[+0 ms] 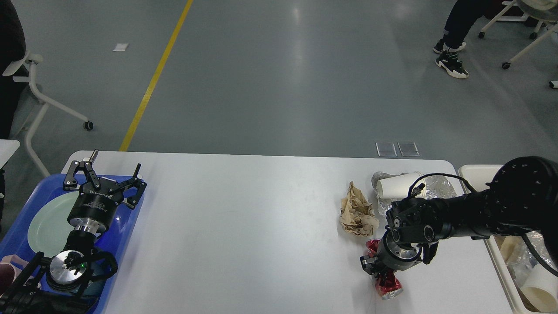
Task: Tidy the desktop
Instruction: 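Carry the red can into the white bin and release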
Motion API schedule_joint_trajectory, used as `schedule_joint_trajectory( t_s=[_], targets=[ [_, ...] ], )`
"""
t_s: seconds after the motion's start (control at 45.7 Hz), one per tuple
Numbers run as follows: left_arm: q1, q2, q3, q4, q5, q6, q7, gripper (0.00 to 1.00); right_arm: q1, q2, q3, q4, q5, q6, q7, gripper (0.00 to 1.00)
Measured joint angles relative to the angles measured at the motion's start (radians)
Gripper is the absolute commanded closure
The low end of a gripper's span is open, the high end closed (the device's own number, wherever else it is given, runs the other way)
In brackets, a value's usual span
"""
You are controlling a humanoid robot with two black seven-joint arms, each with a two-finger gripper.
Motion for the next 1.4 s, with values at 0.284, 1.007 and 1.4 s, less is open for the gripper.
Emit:
schedule_joint_trajectory(
  t_s=[0.284,1.007,1.4],
  targets=[
    [0.0,0.0,0.0,0.0,0.0,0.0,0.0,0.03,0.065,-0.045,-0.005,0.077,0.066,0.026,0.001,1.0],
    [0.0,0.0,0.0,0.0,0.0,0.001,-0.001,0.03,0.972,-0.184,-0.473,0.691,0.514,0.226,0.001,1.0],
    [0.0,0.0,0.0,0.0,-0.001,0.001,-0.001,0.03,1.019,-0.186,-0.663,0.704,0.572,0.157,0.236,1.0]
  ],
)
